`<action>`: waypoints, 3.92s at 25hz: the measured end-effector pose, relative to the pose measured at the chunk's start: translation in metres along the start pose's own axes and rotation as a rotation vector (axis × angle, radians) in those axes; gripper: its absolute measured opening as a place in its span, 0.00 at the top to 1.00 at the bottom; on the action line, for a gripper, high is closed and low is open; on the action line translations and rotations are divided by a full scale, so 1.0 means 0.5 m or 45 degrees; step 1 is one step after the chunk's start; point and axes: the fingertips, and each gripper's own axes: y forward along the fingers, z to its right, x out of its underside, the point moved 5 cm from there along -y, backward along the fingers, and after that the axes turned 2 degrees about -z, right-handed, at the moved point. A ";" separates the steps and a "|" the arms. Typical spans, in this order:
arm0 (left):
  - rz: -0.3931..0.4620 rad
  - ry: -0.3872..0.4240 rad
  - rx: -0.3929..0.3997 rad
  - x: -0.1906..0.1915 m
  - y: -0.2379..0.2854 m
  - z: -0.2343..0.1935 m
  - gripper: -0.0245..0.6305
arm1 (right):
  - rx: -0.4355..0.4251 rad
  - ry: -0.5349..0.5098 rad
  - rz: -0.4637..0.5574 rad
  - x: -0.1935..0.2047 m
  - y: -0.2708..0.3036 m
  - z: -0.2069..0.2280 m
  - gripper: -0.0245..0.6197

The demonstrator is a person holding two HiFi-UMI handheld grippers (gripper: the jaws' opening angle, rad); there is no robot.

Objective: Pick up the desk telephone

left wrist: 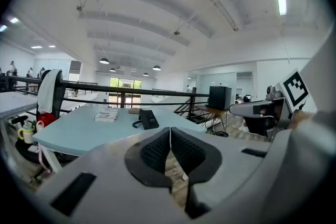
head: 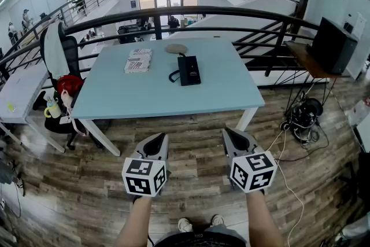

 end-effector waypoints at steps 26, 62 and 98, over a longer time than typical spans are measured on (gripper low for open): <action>0.013 0.018 0.061 -0.028 0.171 -0.063 0.94 | -0.010 0.012 0.003 -0.008 0.165 0.070 0.96; -0.087 -0.134 -0.113 -0.115 0.649 -0.156 0.70 | -0.297 0.054 -0.107 -0.064 0.600 0.436 0.78; -0.487 -0.614 0.404 -0.031 1.125 -0.519 0.56 | -0.486 0.399 -0.586 0.059 1.155 0.492 0.59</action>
